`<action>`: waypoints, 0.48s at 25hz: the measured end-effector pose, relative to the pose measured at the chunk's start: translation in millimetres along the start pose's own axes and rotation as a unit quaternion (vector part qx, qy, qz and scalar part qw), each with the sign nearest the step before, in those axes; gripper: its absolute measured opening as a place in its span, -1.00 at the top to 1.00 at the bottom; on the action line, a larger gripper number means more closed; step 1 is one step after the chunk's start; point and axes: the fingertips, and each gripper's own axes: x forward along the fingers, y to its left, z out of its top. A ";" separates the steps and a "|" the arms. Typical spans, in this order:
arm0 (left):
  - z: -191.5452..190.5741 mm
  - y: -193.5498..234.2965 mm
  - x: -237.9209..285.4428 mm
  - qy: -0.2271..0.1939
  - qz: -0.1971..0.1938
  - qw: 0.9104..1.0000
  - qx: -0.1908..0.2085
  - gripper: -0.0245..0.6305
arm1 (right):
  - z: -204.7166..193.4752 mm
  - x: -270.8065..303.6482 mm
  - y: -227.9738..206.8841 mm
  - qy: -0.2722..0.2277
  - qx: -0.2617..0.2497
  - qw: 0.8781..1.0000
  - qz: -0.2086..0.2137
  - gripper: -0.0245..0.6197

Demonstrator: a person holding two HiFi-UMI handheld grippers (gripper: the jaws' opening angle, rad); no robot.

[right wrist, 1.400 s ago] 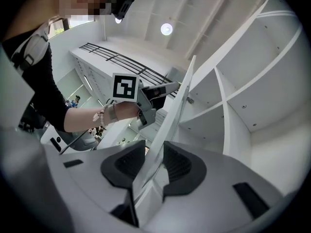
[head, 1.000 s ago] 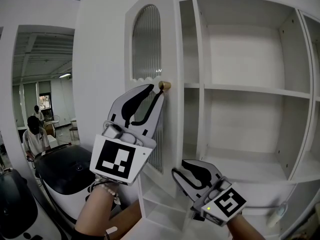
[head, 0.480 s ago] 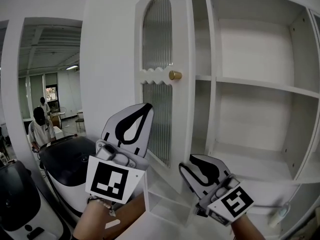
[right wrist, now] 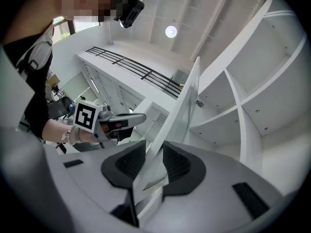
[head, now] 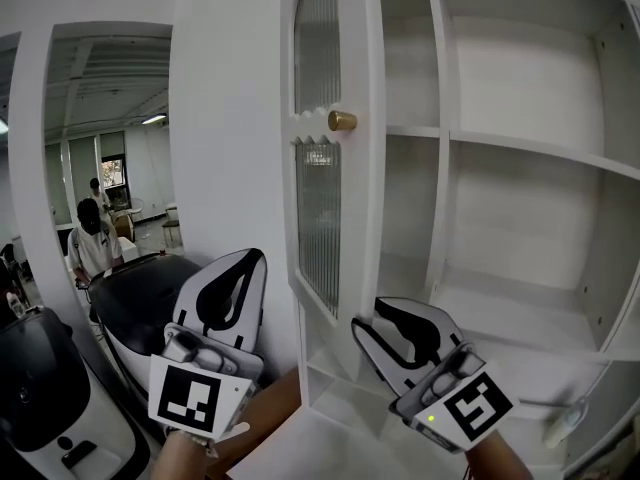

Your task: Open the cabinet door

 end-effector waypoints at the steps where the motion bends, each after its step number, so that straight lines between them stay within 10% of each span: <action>1: -3.3 1.1 -5.1 0.006 0.005 1.000 0.000 0.92 | -2.7 -0.4 1.2 0.008 -0.001 1.000 -0.001 0.57; 12: -21.8 10.2 -53.9 0.054 0.033 0.998 0.029 0.92 | 6.8 17.9 35.3 -0.024 -0.006 0.999 0.036 0.56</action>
